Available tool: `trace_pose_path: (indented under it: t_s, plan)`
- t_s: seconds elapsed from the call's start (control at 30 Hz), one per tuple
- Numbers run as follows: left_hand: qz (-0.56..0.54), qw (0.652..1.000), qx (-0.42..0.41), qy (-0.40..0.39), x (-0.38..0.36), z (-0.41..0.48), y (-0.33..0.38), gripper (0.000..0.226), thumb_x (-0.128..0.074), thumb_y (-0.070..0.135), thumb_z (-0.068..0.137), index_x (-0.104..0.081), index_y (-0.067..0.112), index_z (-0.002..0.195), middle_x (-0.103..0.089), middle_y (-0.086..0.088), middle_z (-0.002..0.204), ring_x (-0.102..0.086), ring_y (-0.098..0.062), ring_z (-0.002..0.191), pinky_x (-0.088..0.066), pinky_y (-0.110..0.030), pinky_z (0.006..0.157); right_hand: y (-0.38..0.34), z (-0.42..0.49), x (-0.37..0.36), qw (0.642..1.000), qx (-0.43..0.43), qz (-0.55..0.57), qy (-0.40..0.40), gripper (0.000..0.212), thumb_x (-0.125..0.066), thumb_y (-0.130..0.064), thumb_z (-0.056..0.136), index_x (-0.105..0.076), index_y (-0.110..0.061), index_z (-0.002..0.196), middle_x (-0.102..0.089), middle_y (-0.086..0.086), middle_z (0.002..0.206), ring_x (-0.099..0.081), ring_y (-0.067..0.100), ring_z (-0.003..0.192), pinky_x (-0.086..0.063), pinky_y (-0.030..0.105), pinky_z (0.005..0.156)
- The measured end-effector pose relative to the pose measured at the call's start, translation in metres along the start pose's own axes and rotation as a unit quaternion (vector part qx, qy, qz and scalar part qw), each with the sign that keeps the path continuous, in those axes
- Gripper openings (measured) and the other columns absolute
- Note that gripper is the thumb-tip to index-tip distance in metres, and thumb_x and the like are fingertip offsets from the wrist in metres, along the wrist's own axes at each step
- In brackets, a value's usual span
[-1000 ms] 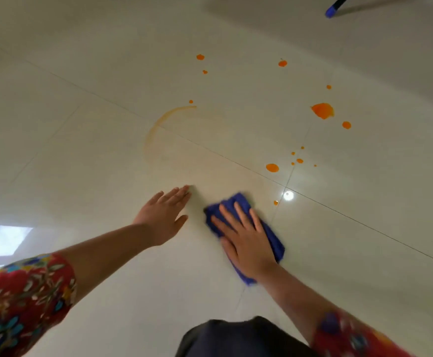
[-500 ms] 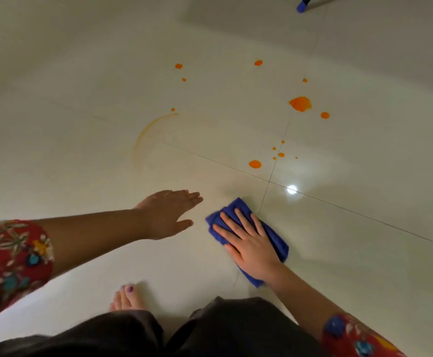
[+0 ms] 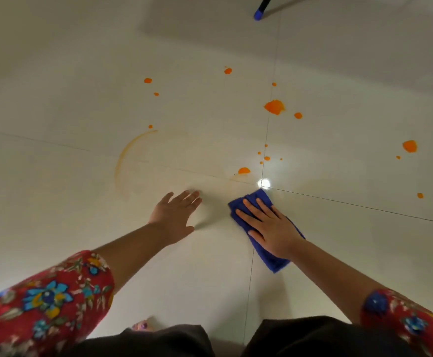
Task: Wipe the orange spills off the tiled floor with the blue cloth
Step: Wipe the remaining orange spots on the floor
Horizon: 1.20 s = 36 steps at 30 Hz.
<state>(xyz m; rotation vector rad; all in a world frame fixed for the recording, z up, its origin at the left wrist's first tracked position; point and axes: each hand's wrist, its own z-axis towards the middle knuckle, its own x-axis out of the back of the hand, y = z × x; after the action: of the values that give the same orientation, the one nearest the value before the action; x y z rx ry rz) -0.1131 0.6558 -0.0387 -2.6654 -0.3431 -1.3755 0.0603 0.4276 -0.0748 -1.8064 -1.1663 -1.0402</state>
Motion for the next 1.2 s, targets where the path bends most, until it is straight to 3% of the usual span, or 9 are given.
trace_pose_path:
  t_s: [0.13,0.2,0.33,0.47,0.53,0.67,0.73,1.0,1.2]
  plan:
    - [-0.036,0.999,-0.005,0.000,-0.001,-0.003,0.000,0.075,-0.034,0.051,0.097,0.008,0.024,0.153,0.017,0.008,0.160,0.008,-0.009,0.148,0.002,-0.037,0.120,0.021,-0.018,0.016,0.993,-0.080,0.000,-0.091,0.056,-0.017,-0.047,0.101,0.020,-0.038,0.142,0.022,-0.012,0.153,0.012,0.020,0.148,-0.019,0.038,0.120]
    - [-0.037,0.999,-0.012,0.007,-0.003,-0.005,-0.003,0.075,-0.036,0.050,0.097,0.007,0.025,0.153,0.016,0.009,0.160,0.008,-0.009,0.148,0.002,-0.038,0.120,0.026,-0.010,0.020,0.989,-0.114,-0.003,-0.095,0.059,-0.022,-0.044,0.103,0.025,-0.040,0.139,0.023,-0.012,0.157,0.012,0.022,0.149,-0.019,0.039,0.120]
    - [-0.036,0.997,-0.017,0.059,-0.001,0.000,-0.011,0.072,-0.043,0.046,0.096,-0.002,0.030,0.153,0.007,0.012,0.161,0.004,-0.008,0.148,0.002,-0.037,0.120,0.019,0.022,0.022,0.977,-0.204,0.039,-0.038,0.057,-0.016,-0.043,0.103,0.013,-0.036,0.151,0.016,-0.006,0.161,0.012,0.026,0.149,-0.010,0.046,0.120]
    - [-0.048,0.996,0.004,0.075,-0.005,0.006,-0.013,0.087,-0.048,0.055,0.091,0.006,0.026,0.153,0.013,0.011,0.160,0.007,-0.007,0.148,0.004,-0.036,0.119,-0.006,0.003,-0.001,0.999,-0.050,0.005,-0.004,0.055,-0.014,-0.046,0.100,-0.011,-0.034,0.153,-0.015,-0.003,0.162,-0.011,0.029,0.148,-0.017,0.055,0.114]
    - [-0.048,0.997,0.014,0.066,-0.006,0.013,-0.020,0.095,-0.047,0.063,0.087,0.011,0.027,0.152,0.017,0.012,0.159,0.010,-0.006,0.147,0.004,-0.036,0.120,0.010,-0.009,-0.007,1.000,-0.028,0.002,-0.011,0.053,-0.010,-0.050,0.101,-0.009,-0.039,0.153,-0.013,-0.008,0.161,-0.009,0.025,0.149,-0.011,0.055,0.114]
    - [-0.074,0.995,0.009,0.070,-0.013,0.016,-0.023,0.097,-0.048,0.065,0.086,0.012,0.028,0.152,0.021,0.015,0.156,0.008,-0.004,0.147,0.002,-0.036,0.120,0.070,0.048,0.025,0.959,-0.266,0.093,0.040,0.053,-0.007,-0.056,0.098,0.008,-0.047,0.148,0.017,-0.019,0.158,0.014,0.019,0.148,0.004,0.063,0.113]
    - [-0.094,0.992,0.001,0.084,-0.015,0.016,-0.026,0.096,-0.050,0.064,0.085,0.010,0.030,0.152,0.023,0.019,0.152,0.005,-0.003,0.147,0.002,-0.034,0.120,0.081,0.092,0.046,0.947,-0.294,0.123,0.041,0.052,-0.011,-0.049,0.101,0.010,-0.046,0.149,0.021,-0.017,0.158,0.020,0.021,0.147,0.009,0.062,0.113]
    - [-0.193,0.970,-0.012,0.150,-0.014,0.016,-0.035,0.100,-0.070,0.062,0.069,-0.019,0.035,0.151,0.002,0.028,0.149,-0.014,-0.001,0.145,-0.002,-0.021,0.113,0.021,0.063,0.010,0.993,-0.057,0.027,0.096,0.052,-0.017,-0.042,0.102,-0.012,-0.035,0.154,-0.006,-0.011,0.162,-0.003,0.016,0.150,-0.006,0.048,0.119]
    - [-0.205,0.964,-0.022,0.167,-0.015,0.018,-0.036,0.099,-0.072,0.060,0.067,-0.022,0.037,0.149,-0.005,0.028,0.152,-0.015,0.002,0.144,-0.006,-0.017,0.110,0.075,0.125,0.046,0.956,-0.246,0.076,0.140,0.057,-0.006,-0.047,0.097,-0.006,-0.034,0.153,-0.002,-0.009,0.162,0.002,0.015,0.150,-0.005,0.044,0.121]
